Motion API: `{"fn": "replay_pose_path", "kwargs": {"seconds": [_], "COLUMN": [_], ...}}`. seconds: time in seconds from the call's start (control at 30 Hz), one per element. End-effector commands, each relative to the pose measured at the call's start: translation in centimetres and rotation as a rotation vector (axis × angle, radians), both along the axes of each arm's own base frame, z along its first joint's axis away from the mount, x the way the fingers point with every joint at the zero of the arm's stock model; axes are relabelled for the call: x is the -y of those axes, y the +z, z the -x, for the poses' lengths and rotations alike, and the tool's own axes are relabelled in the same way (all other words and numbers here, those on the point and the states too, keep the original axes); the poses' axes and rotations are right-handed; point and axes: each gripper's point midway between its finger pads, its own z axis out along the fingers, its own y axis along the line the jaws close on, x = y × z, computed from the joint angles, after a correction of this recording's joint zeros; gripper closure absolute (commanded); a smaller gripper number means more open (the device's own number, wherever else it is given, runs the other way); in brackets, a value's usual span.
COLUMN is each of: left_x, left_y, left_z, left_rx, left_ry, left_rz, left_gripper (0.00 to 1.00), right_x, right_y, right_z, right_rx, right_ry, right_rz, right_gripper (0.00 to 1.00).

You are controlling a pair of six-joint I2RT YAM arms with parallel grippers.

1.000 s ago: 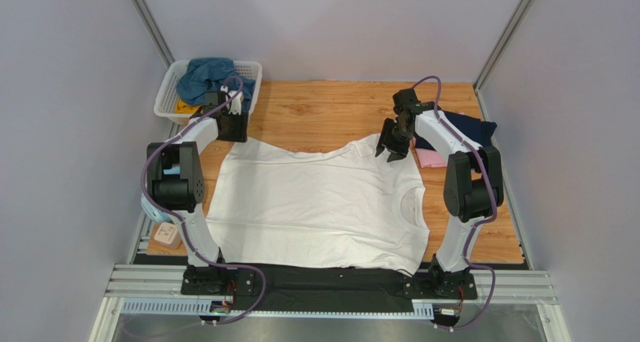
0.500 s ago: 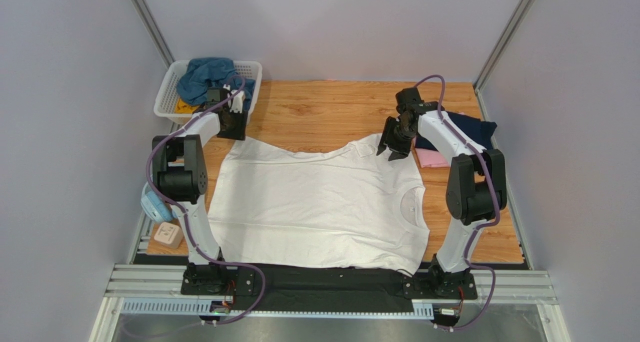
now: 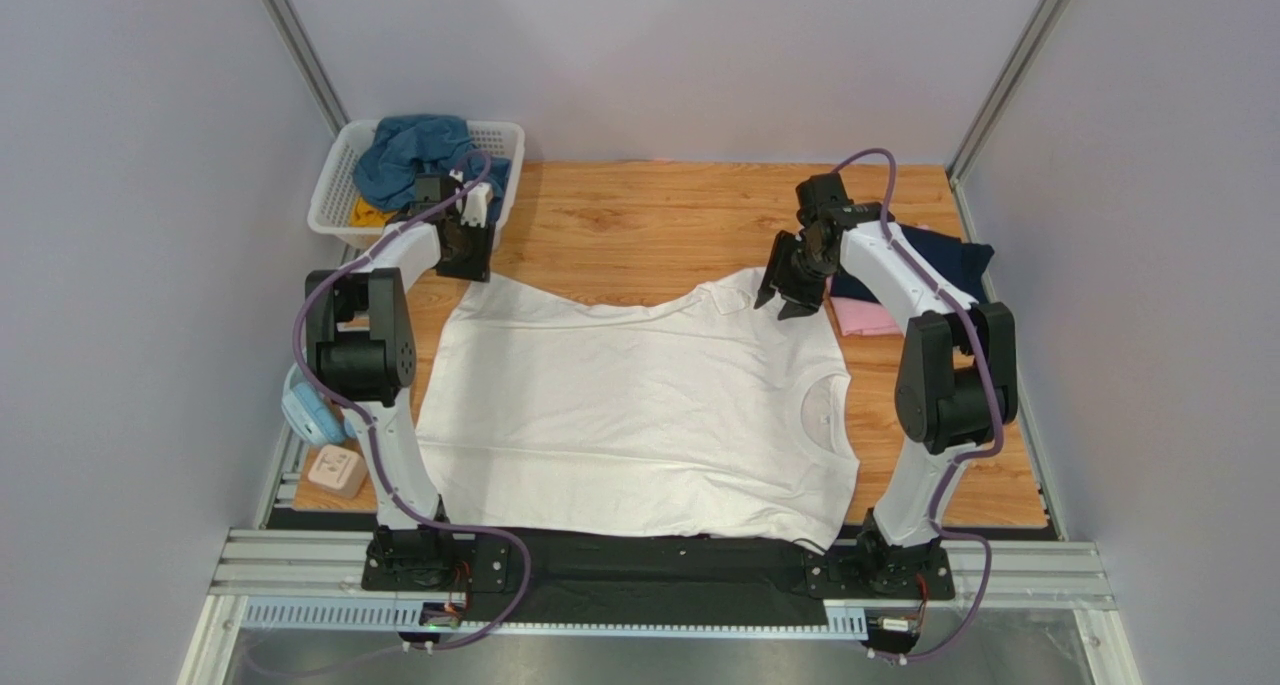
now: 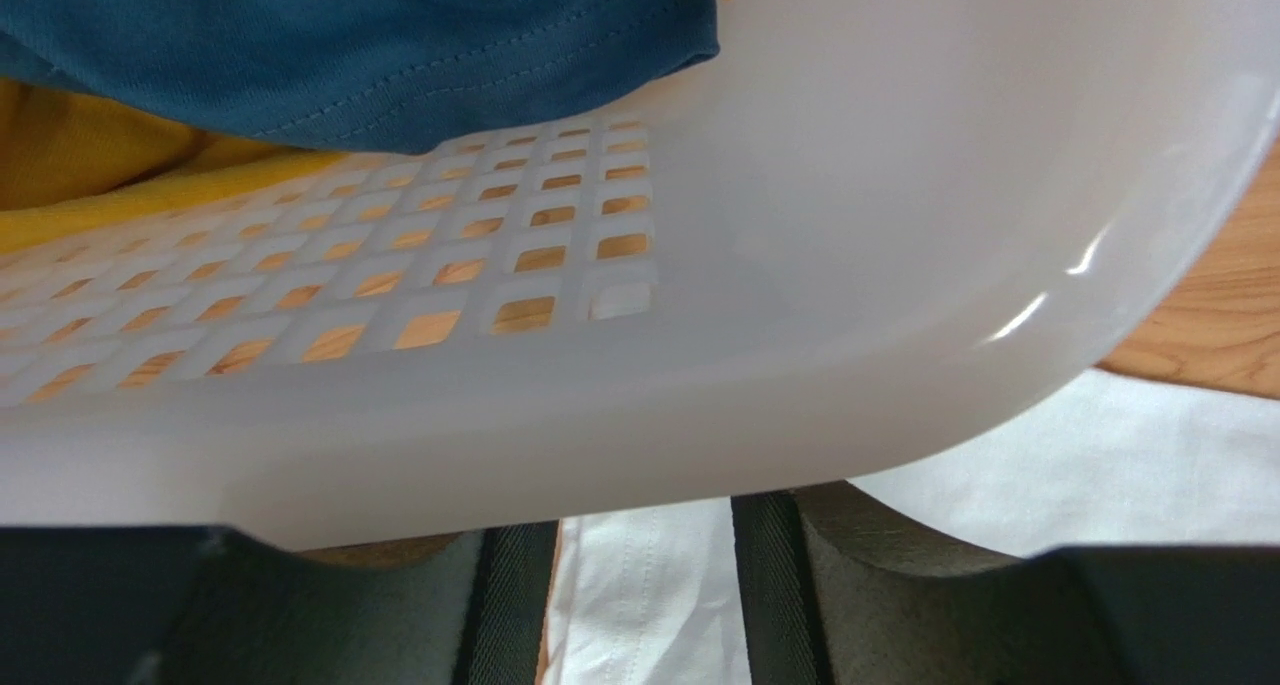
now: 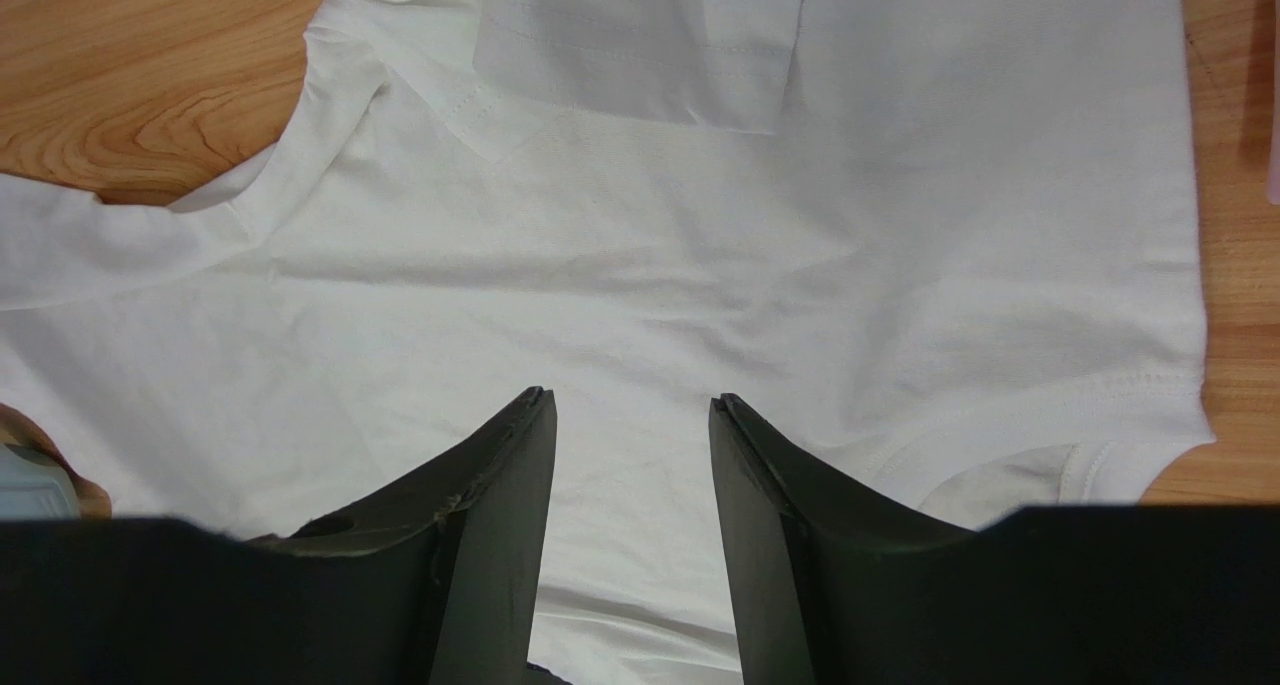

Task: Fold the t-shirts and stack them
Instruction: Grap the side of the flattened tshirt furthest away from the robot with both arms

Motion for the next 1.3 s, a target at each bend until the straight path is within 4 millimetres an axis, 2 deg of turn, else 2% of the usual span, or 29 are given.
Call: {"fn": "replay_pose_path", "kwargs": {"seconds": [0.0,0.17,0.3,0.4,0.5,0.53,0.6,0.63,0.67,0.7,0.73,0.77,0.8,0.83,0.93,1.03,1.13,1.17,1.27], "left_x": [0.1,0.2,0.7,0.5,2.1,2.2,2.5,2.6,2.5,2.5,2.7,2.7,2.7,2.5,1.8,0.4,0.2,-0.6,-1.1], "left_y": [0.1,-0.6,-0.9,-1.4,-1.7,-1.0,-1.0,1.5,0.4,0.8,3.1,2.1,2.5,3.0,1.9,2.4,3.3,3.2,3.0], "left_z": [-2.0,-2.1,-2.1,-2.2,-1.9,-2.0,-1.5,-2.5,-0.9,-0.7,-1.3,-0.1,0.0,-0.1,0.3,-0.1,-0.7,-0.7,-0.9], "left_rx": [0.036,0.010,-0.002,-0.019,-0.023,0.000,0.038,0.140,0.132,0.166,0.258,0.250,0.272,0.302,0.275,0.282,0.319,0.313,0.298], "left_ry": [-0.015,-0.021,-0.038,-0.049,-0.100,-0.103,-0.113,-0.111,-0.116,-0.113,-0.116,-0.118,-0.117,-0.104,-0.071,-0.005,0.048,0.078,0.101], "left_rz": [0.004,0.006,-0.015,-0.050,-0.092,-0.105,-0.119,-0.116,-0.115,-0.116,-0.111,-0.109,-0.109,-0.114,-0.129,-0.111,-0.045,-0.033,-0.019], "left_gripper": [0.54,0.63,0.63,0.57,0.48,0.45,0.39,0.38,0.37,0.37,0.37,0.38,0.38,0.38,0.38,0.39,0.40,0.40,0.40], "right_x": [0.0,0.3,0.3,0.4,0.5,0.5,0.6,0.5,0.5,0.7,0.5,0.4,0.5,0.4,0.4,0.6,0.7,0.7,0.6], "right_y": [2.1,1.8,2.2,2.5,2.4,2.4,2.4,2.4,2.4,2.4,2.3,2.3,2.3,2.3,2.1,1.9,1.9,1.8,1.7], "right_z": [-0.3,0.0,-0.2,-0.2,0.0,0.0,0.0,0.1,0.1,0.0,0.0,0.0,0.0,0.0,0.2,0.5,0.5,0.6,0.5], "right_rx": [0.071,0.061,0.070,0.076,0.072,0.072,0.072,0.072,0.072,0.072,0.070,0.070,0.069,0.067,0.065,0.061,0.064,0.062,0.059], "right_ry": [0.004,-0.002,-0.002,-0.006,-0.006,-0.006,-0.007,-0.002,-0.005,-0.007,-0.005,-0.002,-0.006,-0.002,-0.001,0.000,0.000,0.000,0.002], "right_rz": [-0.020,-0.016,-0.025,-0.028,-0.026,-0.026,-0.026,-0.027,-0.029,-0.029,-0.031,-0.032,-0.033,-0.035,-0.033,-0.026,-0.026,-0.026,-0.030], "right_gripper": [0.52,0.52,0.52,0.52,0.52,0.52,0.52,0.52,0.52,0.52,0.52,0.52,0.52,0.52,0.52,0.52,0.52,0.52,0.52]}}
